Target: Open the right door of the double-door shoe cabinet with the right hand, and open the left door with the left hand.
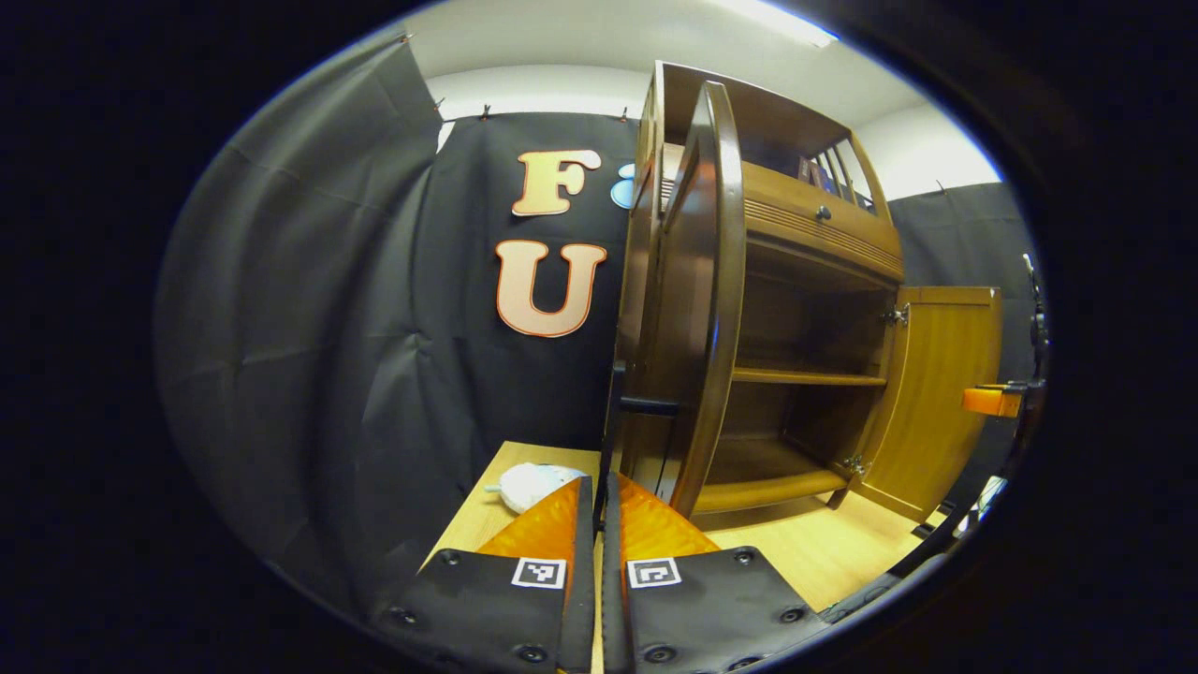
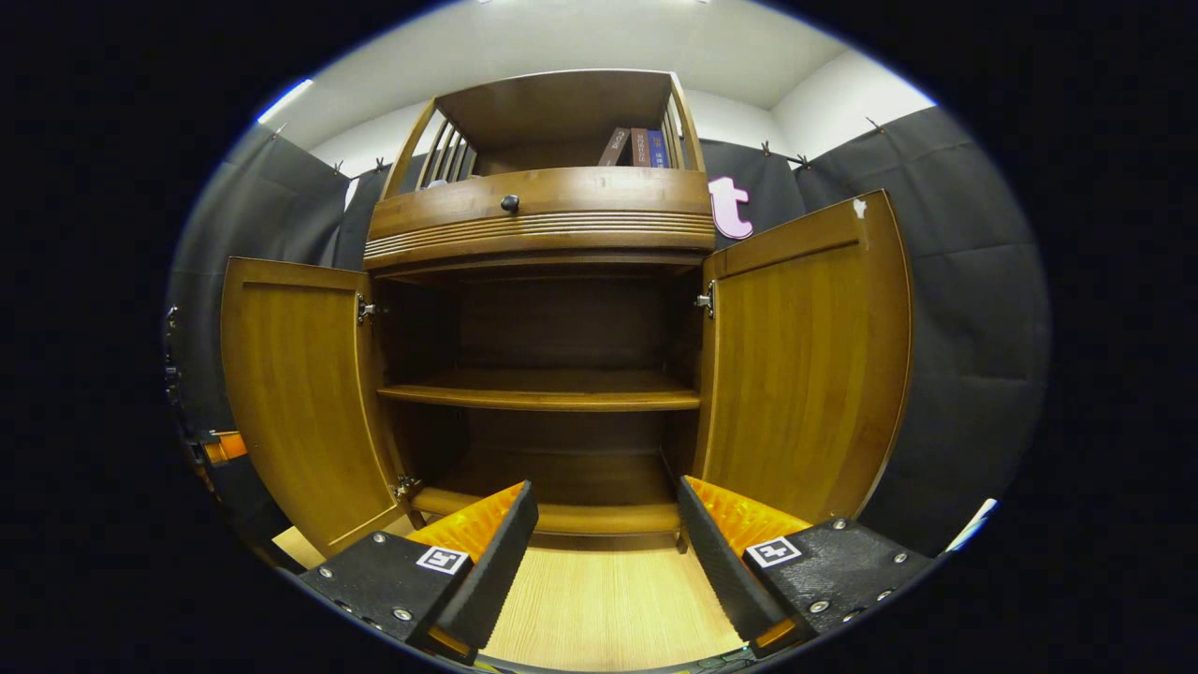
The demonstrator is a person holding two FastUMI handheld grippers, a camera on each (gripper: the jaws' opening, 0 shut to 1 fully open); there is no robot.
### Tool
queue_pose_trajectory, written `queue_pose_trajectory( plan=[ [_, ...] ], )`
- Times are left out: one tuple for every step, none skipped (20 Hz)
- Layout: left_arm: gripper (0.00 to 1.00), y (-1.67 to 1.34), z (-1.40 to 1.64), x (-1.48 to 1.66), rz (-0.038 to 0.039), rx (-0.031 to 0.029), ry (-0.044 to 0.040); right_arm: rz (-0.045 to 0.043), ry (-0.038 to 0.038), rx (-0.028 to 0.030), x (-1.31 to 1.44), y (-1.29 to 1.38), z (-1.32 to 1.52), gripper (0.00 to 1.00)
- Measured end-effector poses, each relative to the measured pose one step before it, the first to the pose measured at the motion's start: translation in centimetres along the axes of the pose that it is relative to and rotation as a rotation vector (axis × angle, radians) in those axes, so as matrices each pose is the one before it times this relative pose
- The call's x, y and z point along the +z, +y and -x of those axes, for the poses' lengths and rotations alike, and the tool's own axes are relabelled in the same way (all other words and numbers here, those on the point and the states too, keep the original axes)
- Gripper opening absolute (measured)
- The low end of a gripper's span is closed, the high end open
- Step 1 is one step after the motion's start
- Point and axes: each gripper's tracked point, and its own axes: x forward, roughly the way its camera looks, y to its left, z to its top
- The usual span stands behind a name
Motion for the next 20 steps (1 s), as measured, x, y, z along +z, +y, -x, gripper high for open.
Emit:
queue_pose_trajectory(
  plan=[
    [0.10,0.738,0.492,-0.118,-0.01621,0.02336,0.00175,-0.00013,0.00082,0.00477,0.022,0.127,-0.075,0.92],
    [0.08,0.341,0.487,-0.037,-0.00014,0.01584,0.00135,0.00009,-0.00108,0.00416,0.053,0.154,0.052,0.92],
    [0.08,0.171,0.542,0.070,0.01061,0.00841,0.00788,-0.00007,-0.00090,0.00326,0.121,0.045,0.058,0.92],
    [0.07,0.583,0.873,0.105,0.00523,0.02045,0.01145,-0.00051,-0.00139,0.00253,0.057,-0.021,0.083,0.92],
    [0.08,0.231,0.643,0.364,-0.00429,0.01957,0.00196,0.00046,-0.00047,0.00181,0.023,-0.089,0.062,0.92],
    [0.08,0.094,0.694,0.661,-0.00603,0.02296,-0.00274,0.00019,-0.00022,-0.00096,0.170,-0.199,0.162,0.92],
    [0.13,-0.138,0.799,0.971,0.00188,0.01819,-0.00614,0.00016,0.00001,-0.00236,0.240,-0.295,0.166,0.92],
    [0.12,-0.078,0.737,0.980,0.00634,0.01948,-0.00613,-0.00274,0.00250,-0.00473,0.274,-0.441,0.159,0.92],
    [0.07,-0.360,0.748,1.050,0.01829,0.01507,-0.00530,-0.00475,0.00225,-0.00494,0.392,-0.476,0.196,0.92],
    [0.07,-0.531,0.685,1.407,0.01556,0.00485,-0.00682,-0.00403,0.00109,-0.00728,0.595,-0.569,0.232,0.92],
    [0.07,-0.595,0.759,1.216,0.00097,0.01244,-0.00298,-0.00142,-0.00129,-0.00835,0.667,-0.681,0.338,0.92],
    [0.04,-0.637,0.177,1.104,-0.00174,0.00670,-0.01015,0.00072,0.00082,-0.00768,0.663,-0.621,0.354,0.92],
    [0.13,-0.725,0.562,1.347,0.00000,-0.00086,-0.00890,0.00214,0.00113,-0.00750,0.868,-0.705,0.287,0.92],
    [0.23,-0.909,0.380,1.213,0.00157,-0.00243,-0.00826,0.00302,-0.00354,-0.00555,0.968,-0.734,0.354,0.92],
    [0.33,-0.729,0.151,1.064,-0.00180,0.00953,0.00112,0.00442,-0.00710,-0.01008,1.058,-0.800,0.452,0.92],
    [0.42,-1.074,0.038,0.705,0.00162,-0.01326,0.00784,0.00304,-0.00470,-0.01364,0.872,-0.892,0.440,0.92],
    [0.44,-0.854,0.332,0.898,0.00045,0.00061,0.00686,-0.00012,-0.00867,-0.00751,1.060,-0.831,0.528,0.99],
    [0.47,-0.920,0.121,0.510,0.00312,-0.00222,0.00445,-0.00601,-0.00930,0.00071,0.884,-0.633,0.499,0.99],
    [0.49,-1.295,0.086,0.822,0.00351,-0.00928,-0.00074,-0.02047,-0.00728,0.00423,0.795,-0.583,0.481,0.99],
    [0.63,-1.106,0.233,0.973,-0.00103,-0.01516,-0.01180,-0.03284,0.00065,0.01093,0.544,-0.413,0.350,0.92]
  ],
)
